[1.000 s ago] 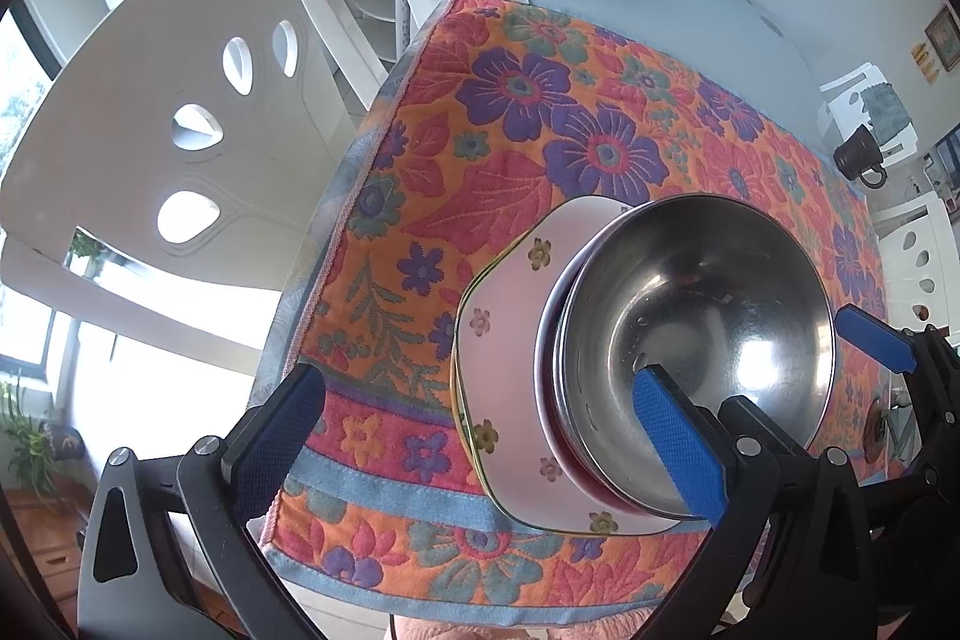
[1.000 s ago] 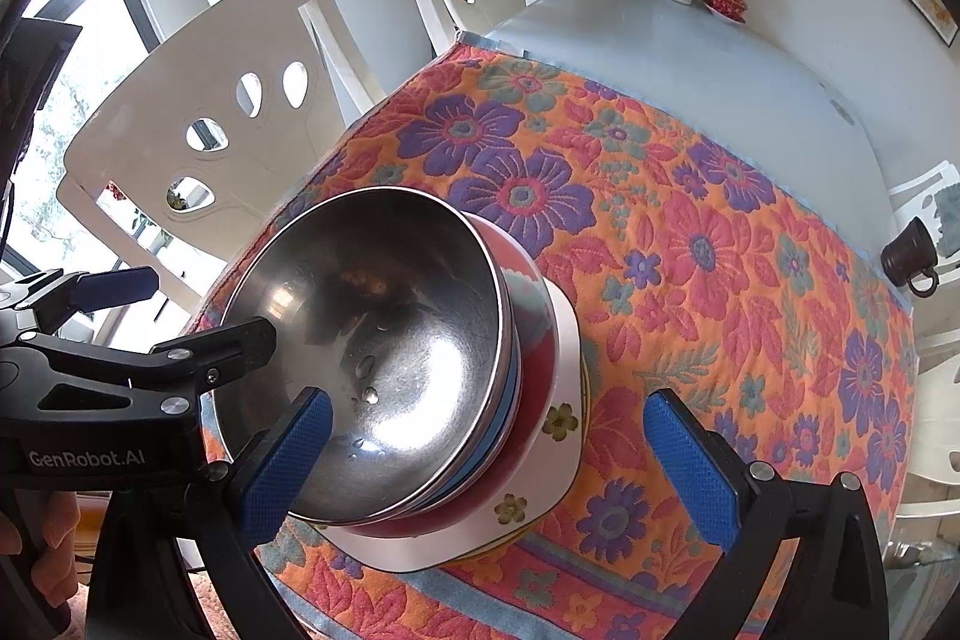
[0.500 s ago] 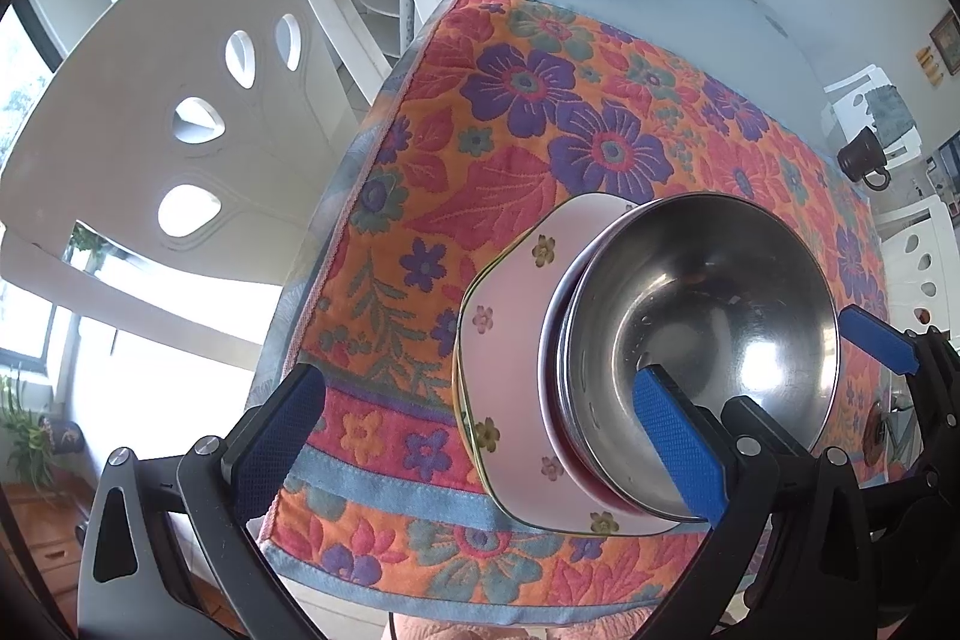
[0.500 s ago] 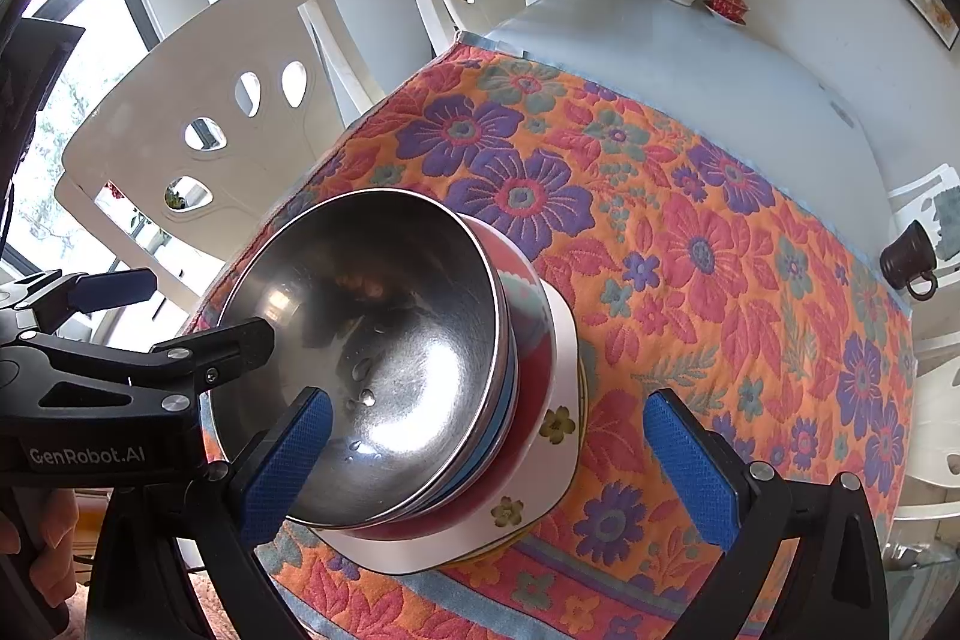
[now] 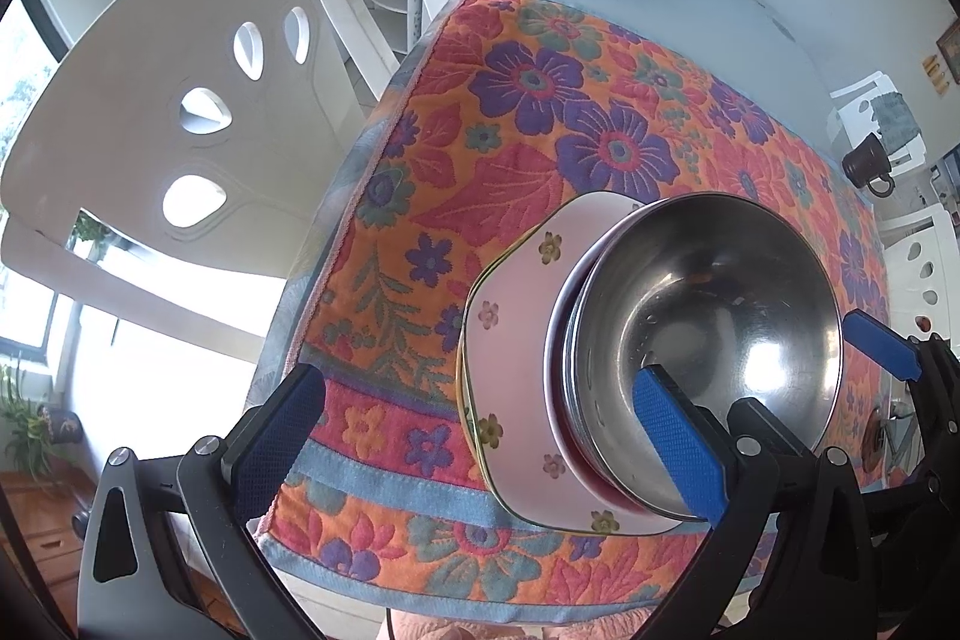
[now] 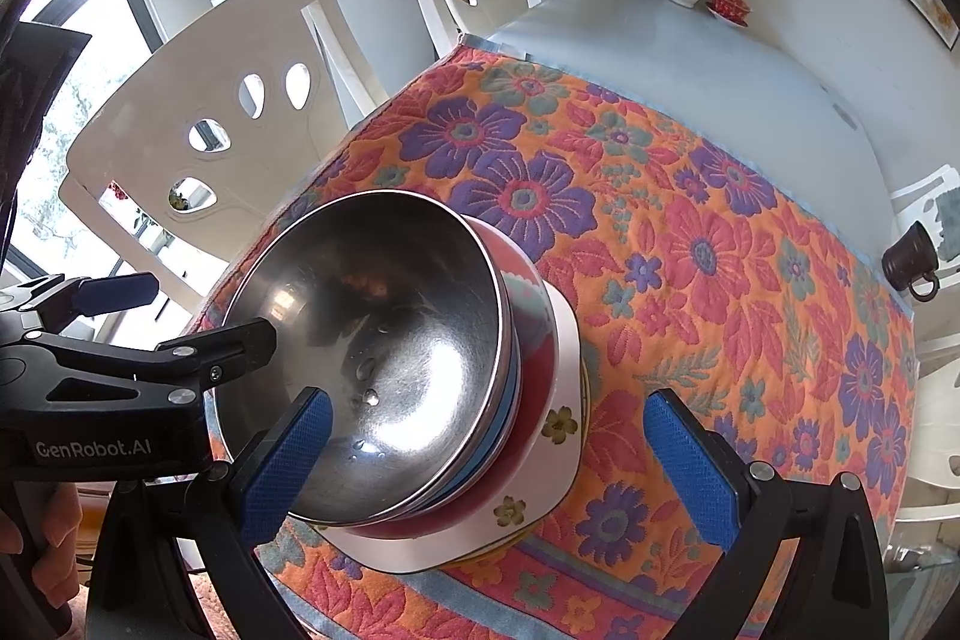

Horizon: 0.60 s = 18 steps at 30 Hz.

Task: Organize plates and bowls

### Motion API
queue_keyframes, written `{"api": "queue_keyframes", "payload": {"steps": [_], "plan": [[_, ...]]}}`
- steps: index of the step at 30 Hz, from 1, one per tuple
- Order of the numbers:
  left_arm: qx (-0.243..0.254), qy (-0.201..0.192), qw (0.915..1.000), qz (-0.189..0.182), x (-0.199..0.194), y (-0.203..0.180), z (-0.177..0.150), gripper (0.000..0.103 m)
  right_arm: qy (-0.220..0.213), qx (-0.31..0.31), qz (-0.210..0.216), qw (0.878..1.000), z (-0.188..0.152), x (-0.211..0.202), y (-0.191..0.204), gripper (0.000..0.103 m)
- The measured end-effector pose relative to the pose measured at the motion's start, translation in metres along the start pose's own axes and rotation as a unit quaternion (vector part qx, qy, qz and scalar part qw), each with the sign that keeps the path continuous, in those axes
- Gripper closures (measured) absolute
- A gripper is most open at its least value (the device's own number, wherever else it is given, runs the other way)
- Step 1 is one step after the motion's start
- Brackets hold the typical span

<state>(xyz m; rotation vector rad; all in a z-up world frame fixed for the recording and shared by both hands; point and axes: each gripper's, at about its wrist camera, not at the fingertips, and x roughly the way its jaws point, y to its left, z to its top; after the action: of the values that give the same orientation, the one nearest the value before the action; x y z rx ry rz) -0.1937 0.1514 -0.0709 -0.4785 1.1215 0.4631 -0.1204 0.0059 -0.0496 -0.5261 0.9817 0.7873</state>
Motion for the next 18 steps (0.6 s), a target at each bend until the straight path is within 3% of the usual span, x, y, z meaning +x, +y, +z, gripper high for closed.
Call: {"api": "queue_keyframes", "payload": {"steps": [18], "plan": [[-0.006,0.001,1.0000,0.003,-0.0004,-0.0003,-0.0004,0.001,0.001,0.001,0.000,1.000,-0.0004,-0.0013,0.0006,0.000]]}}
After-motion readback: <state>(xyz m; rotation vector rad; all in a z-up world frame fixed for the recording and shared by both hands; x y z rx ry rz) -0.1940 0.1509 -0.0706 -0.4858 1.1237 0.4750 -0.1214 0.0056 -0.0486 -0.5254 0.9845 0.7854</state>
